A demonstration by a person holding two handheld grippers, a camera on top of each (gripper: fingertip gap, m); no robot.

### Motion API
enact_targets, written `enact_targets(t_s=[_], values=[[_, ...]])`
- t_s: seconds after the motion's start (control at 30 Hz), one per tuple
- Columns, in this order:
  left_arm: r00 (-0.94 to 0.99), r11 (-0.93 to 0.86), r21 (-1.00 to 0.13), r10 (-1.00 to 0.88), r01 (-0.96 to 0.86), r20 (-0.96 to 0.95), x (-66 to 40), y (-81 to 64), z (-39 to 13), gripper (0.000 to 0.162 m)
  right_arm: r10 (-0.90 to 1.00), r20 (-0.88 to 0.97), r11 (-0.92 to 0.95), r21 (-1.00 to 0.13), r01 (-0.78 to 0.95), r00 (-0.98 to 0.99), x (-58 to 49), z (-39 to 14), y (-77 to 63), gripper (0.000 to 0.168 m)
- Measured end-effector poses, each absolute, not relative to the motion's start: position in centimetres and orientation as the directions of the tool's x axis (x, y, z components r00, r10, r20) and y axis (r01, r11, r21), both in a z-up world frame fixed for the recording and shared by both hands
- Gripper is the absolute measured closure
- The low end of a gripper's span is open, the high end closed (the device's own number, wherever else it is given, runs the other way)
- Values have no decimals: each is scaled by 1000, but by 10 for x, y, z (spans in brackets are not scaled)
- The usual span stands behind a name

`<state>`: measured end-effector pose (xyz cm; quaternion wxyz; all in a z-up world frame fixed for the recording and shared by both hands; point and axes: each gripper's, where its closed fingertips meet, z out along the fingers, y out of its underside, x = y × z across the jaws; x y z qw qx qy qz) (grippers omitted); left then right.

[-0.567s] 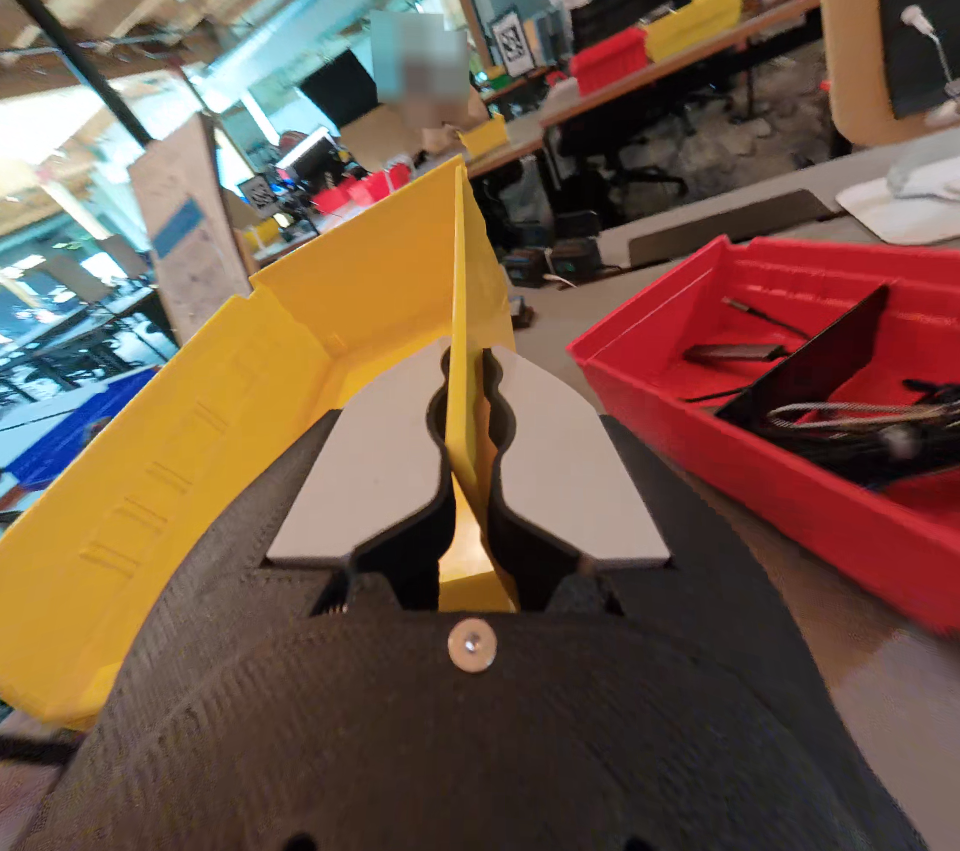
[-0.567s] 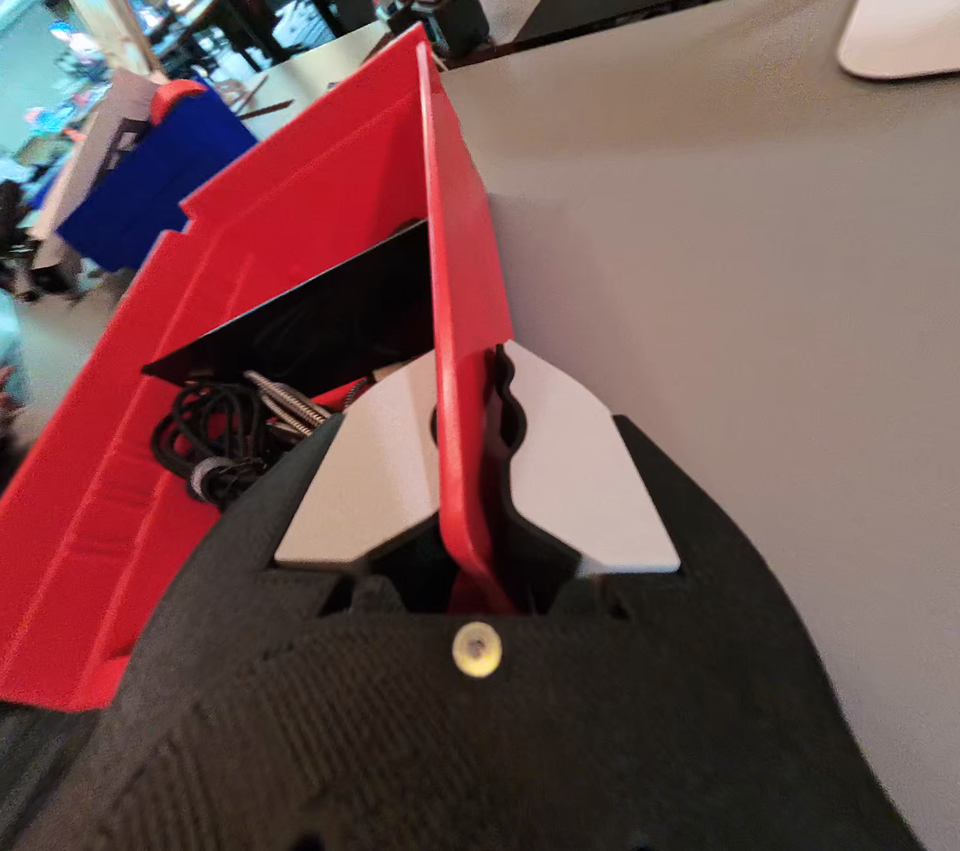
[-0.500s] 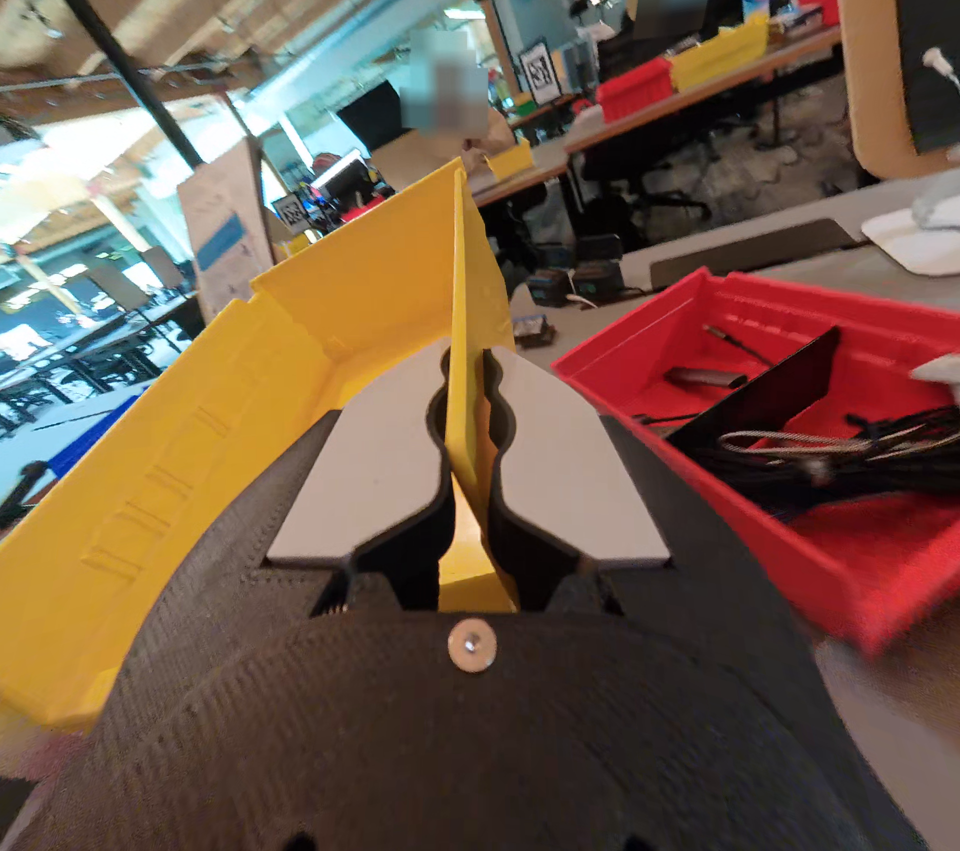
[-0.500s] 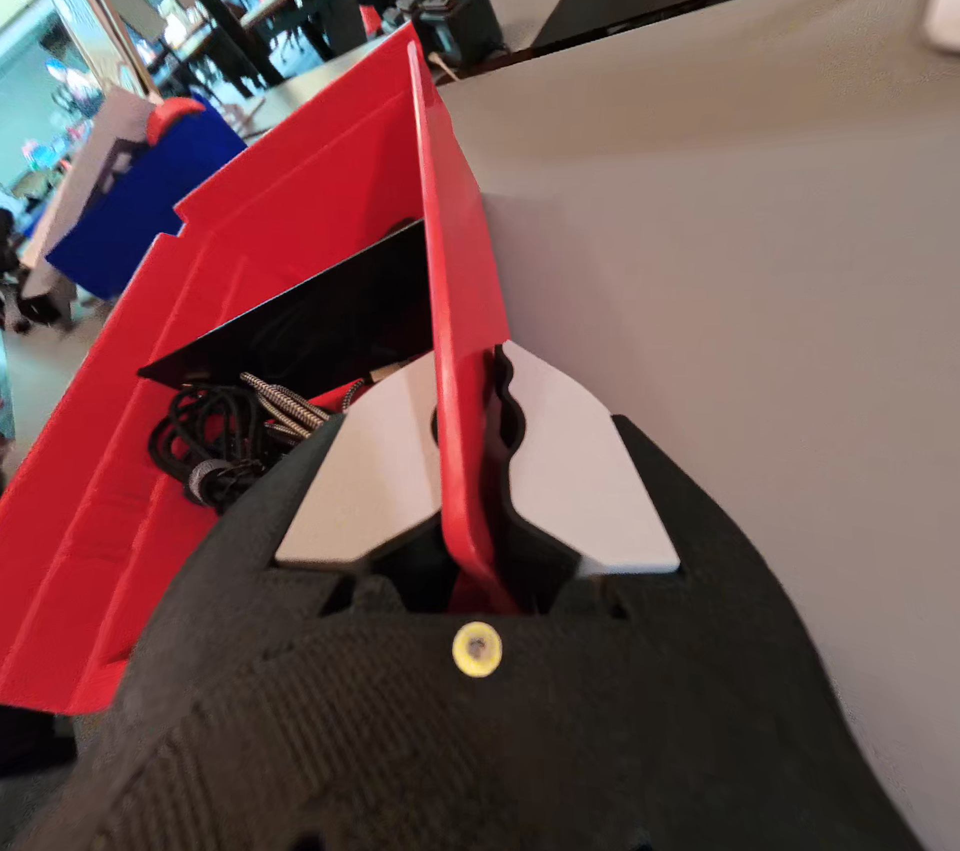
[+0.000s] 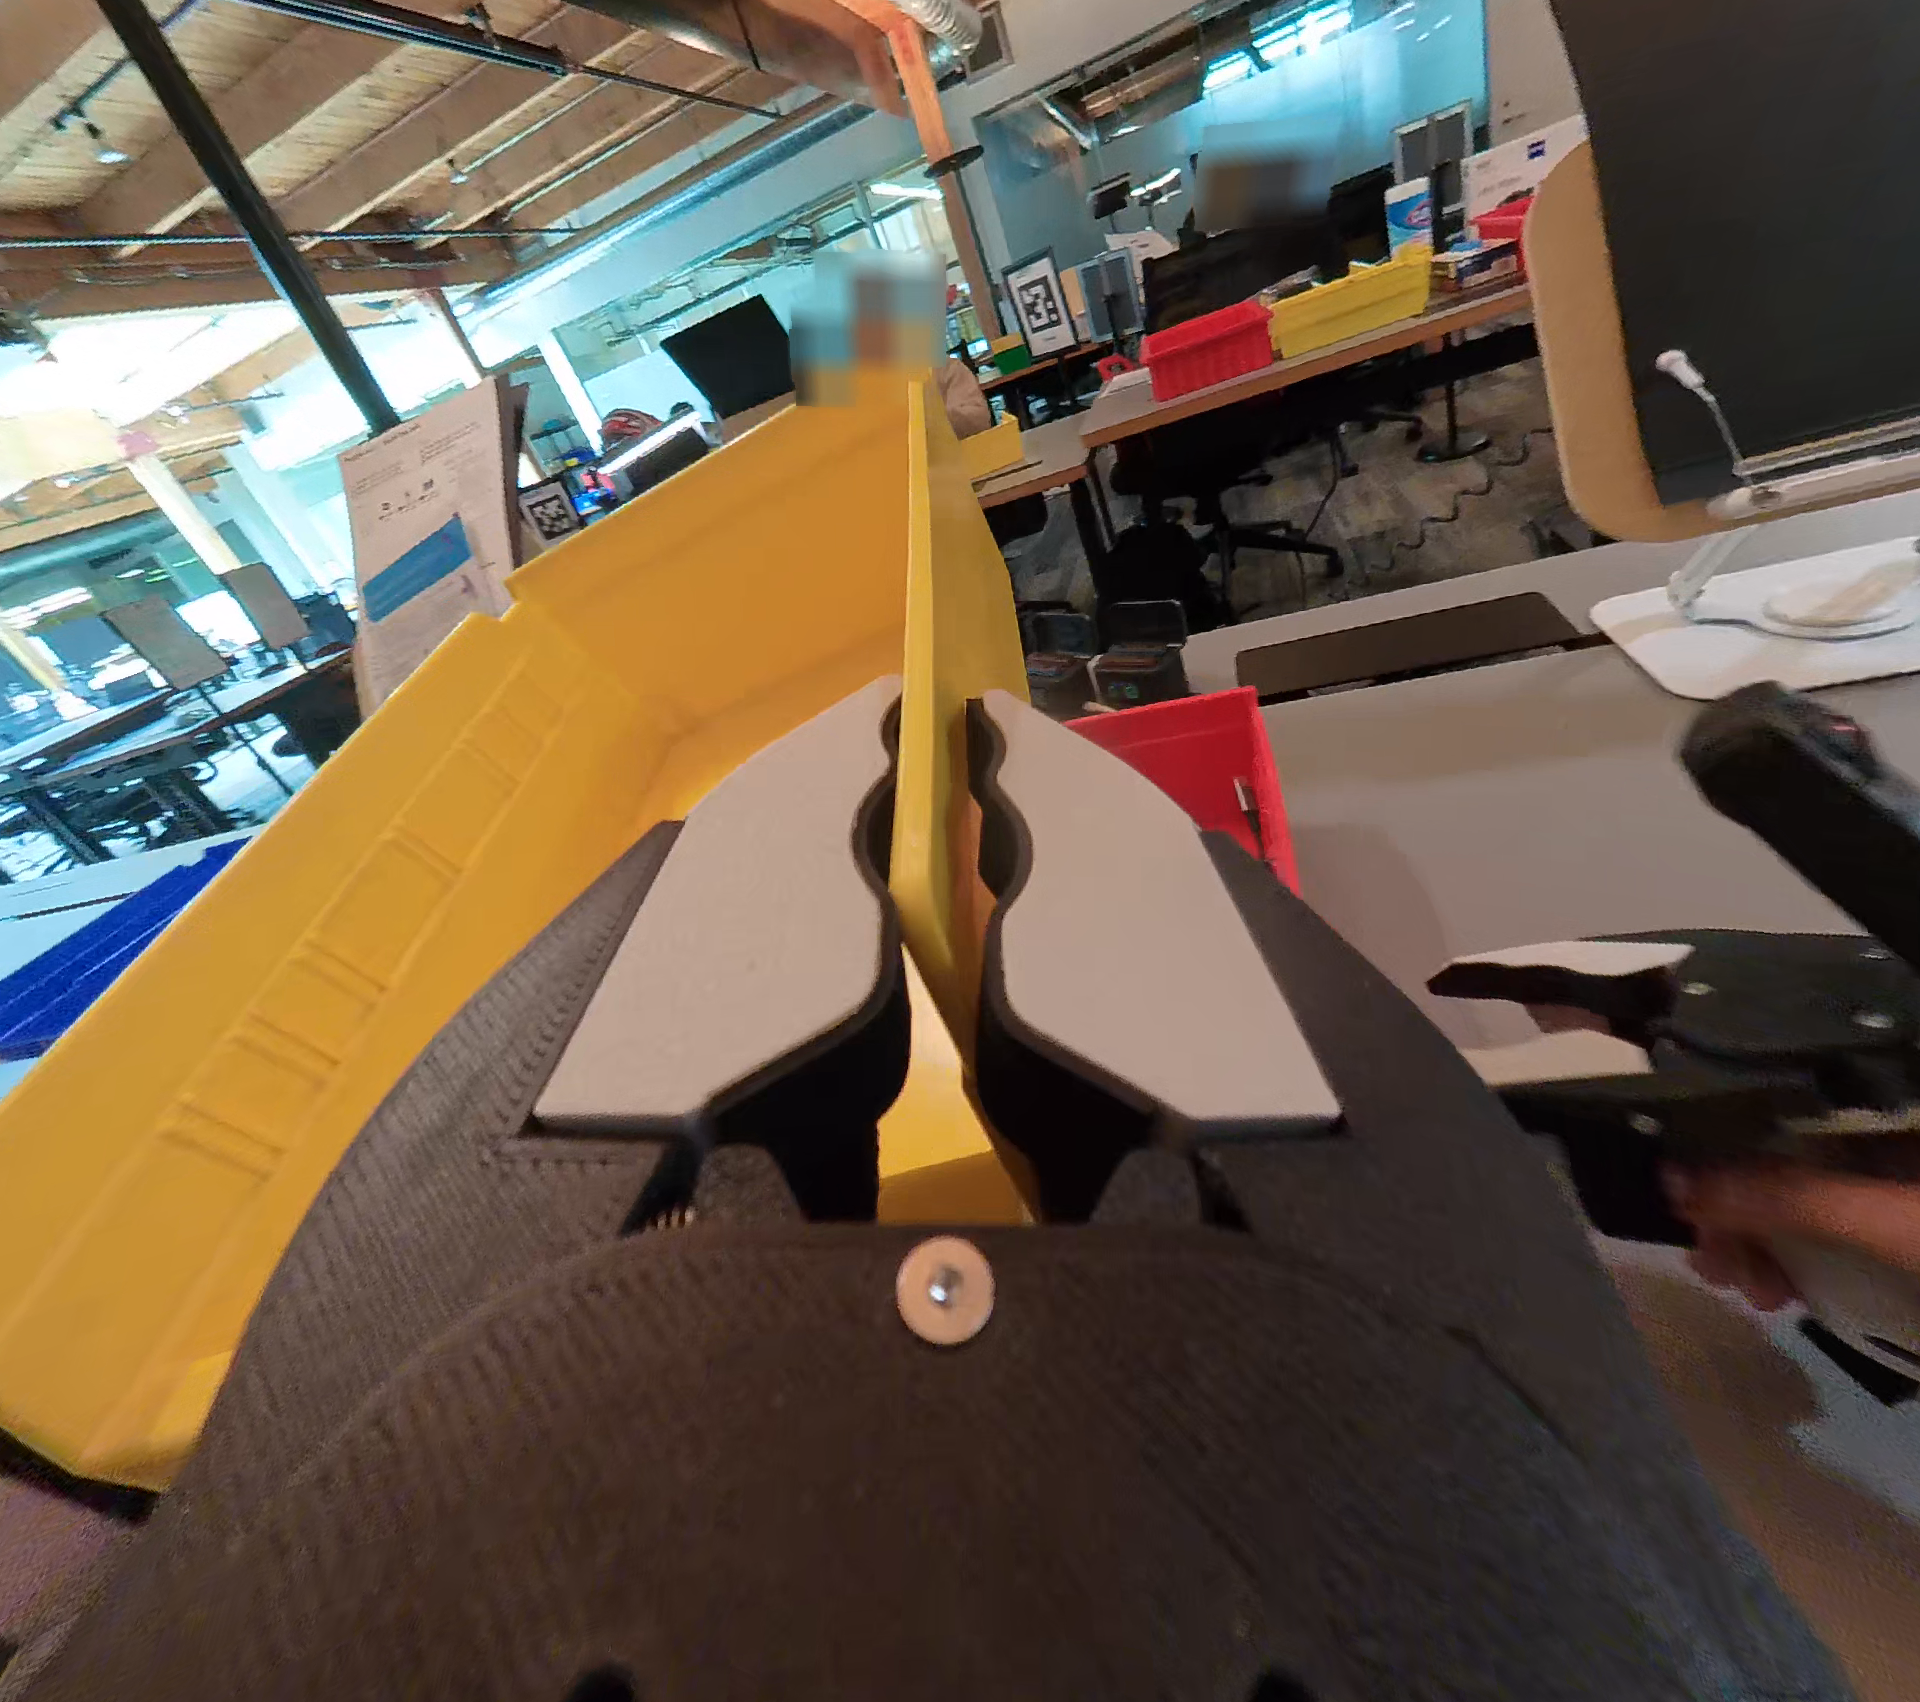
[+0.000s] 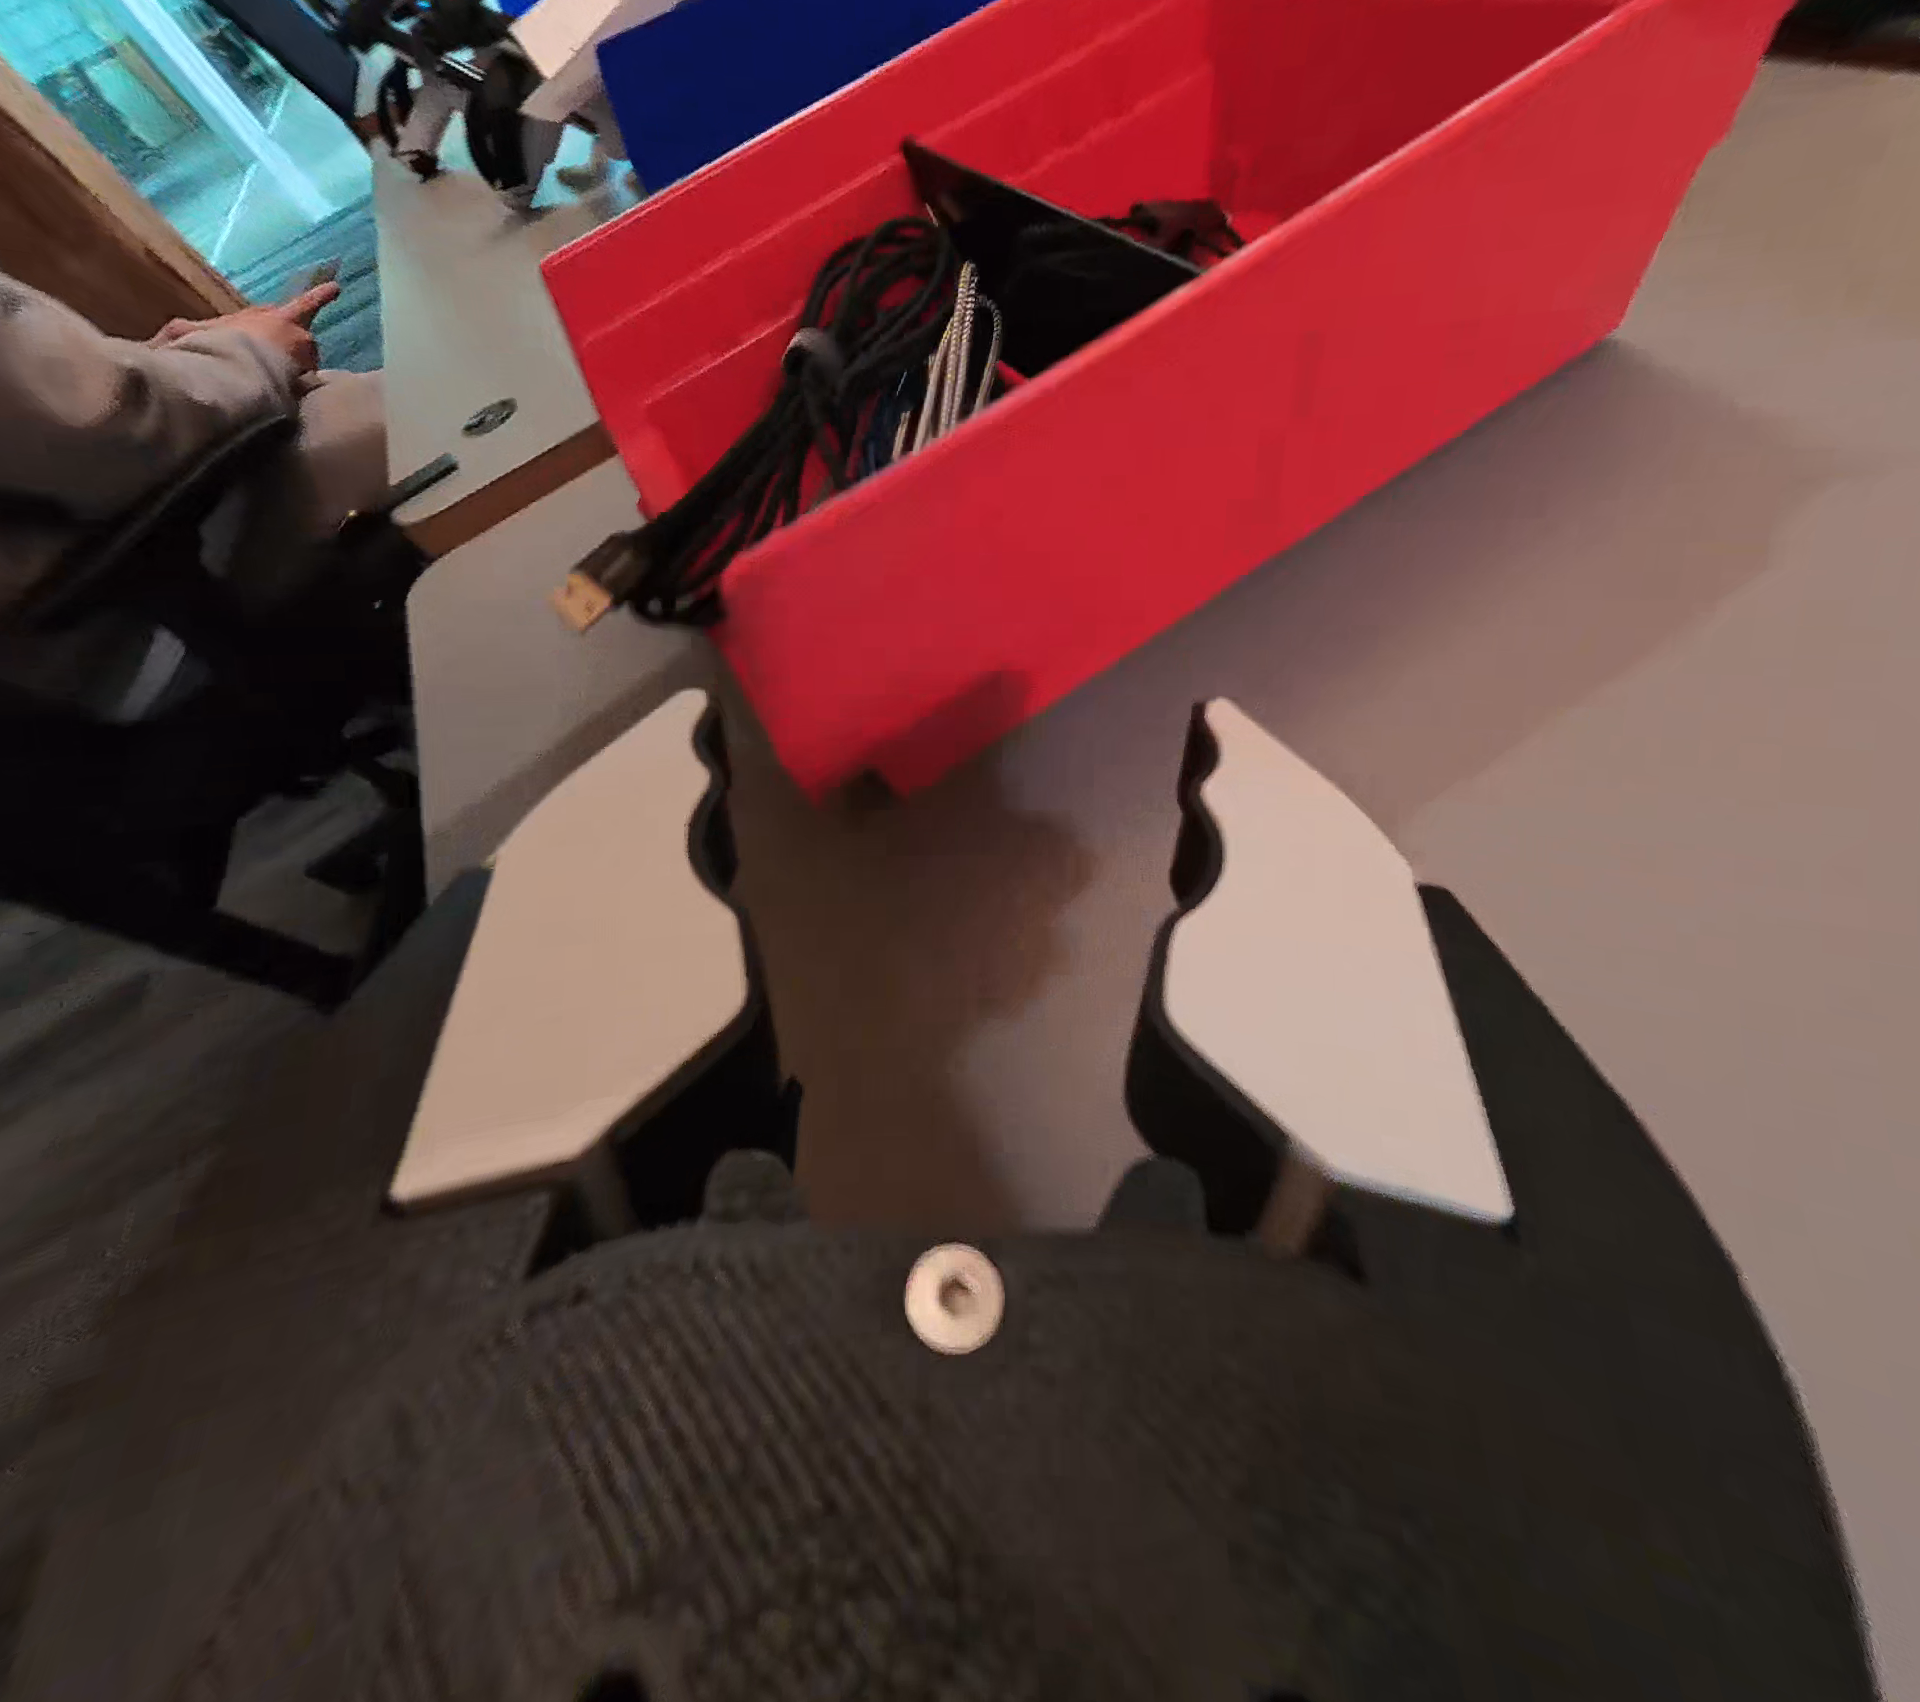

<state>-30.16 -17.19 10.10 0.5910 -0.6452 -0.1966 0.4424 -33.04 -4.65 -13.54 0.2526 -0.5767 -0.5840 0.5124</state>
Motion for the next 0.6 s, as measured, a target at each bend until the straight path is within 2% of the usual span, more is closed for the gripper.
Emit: enact_targets(t_s=[0.2, 0.43, 0.6], values=[[644, -189, -934, 681, -304, -348, -278, -126, 105, 156, 945, -253, -168, -920, 355, -207, -227, -119, 30, 97], [852, -100, -949, 420, -298, -312, -209, -27, 96, 158, 990, -135, -137, -946, 295, 27, -75, -101, 173, 121], [944, -71, -961, 179, -268, -276, -129, 58, 57, 157, 955, -286, -295, -940, 170, 79, 16, -114, 215, 121]])
